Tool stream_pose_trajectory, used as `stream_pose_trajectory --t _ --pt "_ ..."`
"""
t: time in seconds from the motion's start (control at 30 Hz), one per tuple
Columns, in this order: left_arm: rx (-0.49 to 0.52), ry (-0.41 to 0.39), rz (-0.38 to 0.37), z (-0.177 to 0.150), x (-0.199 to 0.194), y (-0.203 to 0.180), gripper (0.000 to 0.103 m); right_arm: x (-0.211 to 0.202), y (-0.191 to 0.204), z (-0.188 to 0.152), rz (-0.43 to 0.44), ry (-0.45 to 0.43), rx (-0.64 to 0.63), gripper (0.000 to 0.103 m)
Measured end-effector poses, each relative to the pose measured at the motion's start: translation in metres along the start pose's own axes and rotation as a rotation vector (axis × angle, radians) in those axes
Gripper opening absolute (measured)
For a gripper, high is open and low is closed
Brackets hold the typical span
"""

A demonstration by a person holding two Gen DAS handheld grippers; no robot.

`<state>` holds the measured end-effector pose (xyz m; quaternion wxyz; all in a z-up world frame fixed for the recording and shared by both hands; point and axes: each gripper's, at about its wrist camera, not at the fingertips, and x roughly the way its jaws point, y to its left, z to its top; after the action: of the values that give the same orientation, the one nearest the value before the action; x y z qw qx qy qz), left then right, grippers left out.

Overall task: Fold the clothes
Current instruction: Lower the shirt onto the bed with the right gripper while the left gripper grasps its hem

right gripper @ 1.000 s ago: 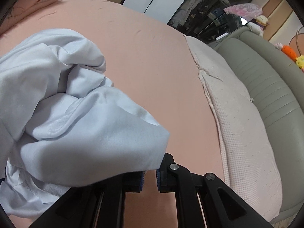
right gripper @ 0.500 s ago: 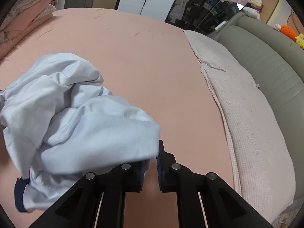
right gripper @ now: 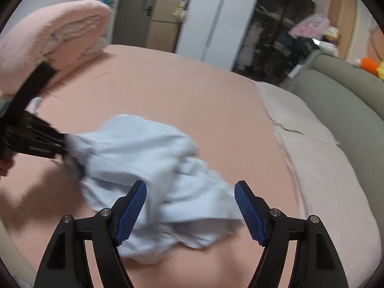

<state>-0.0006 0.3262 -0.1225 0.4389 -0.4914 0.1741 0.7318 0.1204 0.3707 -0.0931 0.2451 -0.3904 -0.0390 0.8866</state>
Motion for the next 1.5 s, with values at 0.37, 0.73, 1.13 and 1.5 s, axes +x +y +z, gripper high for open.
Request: stream_pose_trajectory --t 0.37,0.73,1.13,1.5 --pt "0.010 -0.010 -0.028 0.009 0.001 -0.001 0.015 0.024 0.086 0.007 0.105 -0.040 -0.272 0.076" --pt "-0.022 -0.012 -0.063 0.008 -0.012 0.022 0.015 0.066 0.104 0.036 0.217 0.023 -0.163 0.075" --pt "-0.010 -0.021 -0.054 0.008 -0.015 0.021 0.015 0.094 0.112 0.043 0.134 0.048 -0.156 0.074" --pt "-0.001 -0.017 -0.032 0.000 -0.016 0.023 0.015 0.113 0.108 0.046 0.117 0.109 -0.093 0.009"
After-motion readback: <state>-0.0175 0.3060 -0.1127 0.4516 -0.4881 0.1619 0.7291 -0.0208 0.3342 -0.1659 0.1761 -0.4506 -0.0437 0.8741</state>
